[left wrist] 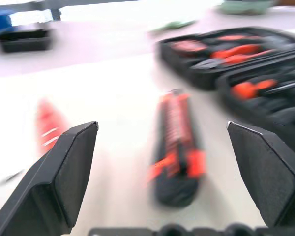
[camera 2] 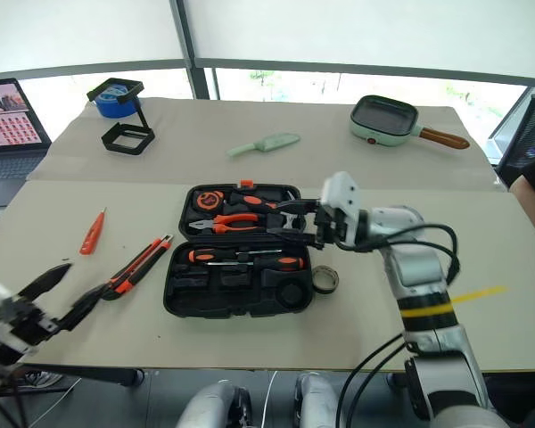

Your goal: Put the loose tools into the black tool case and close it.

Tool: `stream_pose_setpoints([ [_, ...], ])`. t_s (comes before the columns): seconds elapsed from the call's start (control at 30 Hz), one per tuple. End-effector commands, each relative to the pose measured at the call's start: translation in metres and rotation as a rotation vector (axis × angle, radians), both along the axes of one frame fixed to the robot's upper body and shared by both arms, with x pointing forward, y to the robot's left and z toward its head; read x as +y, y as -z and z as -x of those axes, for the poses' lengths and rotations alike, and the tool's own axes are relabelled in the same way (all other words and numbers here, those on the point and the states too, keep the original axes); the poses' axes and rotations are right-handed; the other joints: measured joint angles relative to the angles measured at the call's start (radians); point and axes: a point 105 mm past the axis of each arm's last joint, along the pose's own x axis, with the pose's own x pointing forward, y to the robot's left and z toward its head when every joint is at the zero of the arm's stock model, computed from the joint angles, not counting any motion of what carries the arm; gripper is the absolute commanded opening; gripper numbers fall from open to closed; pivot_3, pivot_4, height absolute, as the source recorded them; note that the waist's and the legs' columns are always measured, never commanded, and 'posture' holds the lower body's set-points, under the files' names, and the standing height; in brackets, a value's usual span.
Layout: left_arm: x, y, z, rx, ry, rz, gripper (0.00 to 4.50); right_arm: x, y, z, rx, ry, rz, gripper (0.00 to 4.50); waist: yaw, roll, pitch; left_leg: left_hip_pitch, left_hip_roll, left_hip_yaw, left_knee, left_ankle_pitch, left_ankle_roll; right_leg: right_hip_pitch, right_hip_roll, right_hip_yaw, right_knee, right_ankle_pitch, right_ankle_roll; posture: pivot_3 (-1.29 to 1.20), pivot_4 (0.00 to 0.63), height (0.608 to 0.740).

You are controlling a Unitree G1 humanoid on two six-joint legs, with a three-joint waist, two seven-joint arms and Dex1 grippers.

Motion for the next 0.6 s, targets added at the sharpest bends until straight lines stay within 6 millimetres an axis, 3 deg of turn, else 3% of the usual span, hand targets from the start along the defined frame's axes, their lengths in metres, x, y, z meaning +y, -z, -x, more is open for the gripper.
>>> stream_pose_setpoints([
  [0.03, 0.040, 0.001, 0.023, 0.026, -0.235, 0.046, 4.50, -0.026, -0.019, 0.020, -0.140, 0.057, -0.135, 4.37, 0.000, 0.000, 0.000, 0.000, 0.000, 0.000, 0.000, 0.000, 0.000, 0.000, 0.000, 0.000, 0.000, 0.000, 0.001, 0.00, 0.150, 0.740],
  [0.07, 0.057, 0.013, 0.032, 0.117, -0.357, 0.077, 4.50, -0.038, -0.009, 0.027, -0.147, 0.064, -0.088, 4.44, -0.001, 0.000, 0.000, 0.000, 0.000, 0.000, 0.000, 0.000, 0.000, 0.000, 0.000, 0.000, 0.000, -0.002, 0.003, 0.00, 0.150, 0.740],
  [0.17, 0.072, 0.020, 0.044, 0.179, -0.458, 0.118, 4.50, -0.077, 0.008, 0.035, -0.135, 0.218, -0.138, 4.44, 0.001, -0.002, 0.001, 0.002, 0.000, 0.000, 0.000, -0.004, 0.007, 0.002, 0.000, 0.000, -0.001, -0.005, 0.008, 0.00, 0.150, 0.740],
  [0.3, 0.069, 0.011, 0.028, 0.203, -0.465, 0.159, 4.50, -0.086, 0.033, 0.055, -0.108, 0.159, -0.063, 4.44, 0.011, -0.003, 0.001, 0.004, 0.000, 0.000, 0.000, -0.007, 0.001, 0.004, 0.000, 0.001, -0.001, -0.004, 0.009, 0.00, 0.150, 0.740],
  [0.43, 0.049, -0.001, -0.003, 0.273, -0.396, 0.151, 4.50, -0.086, 0.022, 0.051, -0.151, 0.191, -0.109, 4.44, 0.019, -0.003, 0.001, 0.007, 0.002, -0.001, 0.000, -0.006, -0.003, 0.004, 0.000, 0.001, 0.001, -0.004, 0.009, 0.00, 0.150, 0.740],
  [0.6, 0.033, -0.023, -0.061, 0.325, -0.410, 0.165, 4.50, -0.059, -0.012, 0.046, -0.196, 0.144, -0.209, 4.44, 0.021, -0.003, 0.001, 0.007, 0.001, -0.002, -0.001, -0.003, -0.007, 0.004, 0.001, 0.003, 0.003, -0.003, 0.005, 0.00, 0.150, 0.740],
])
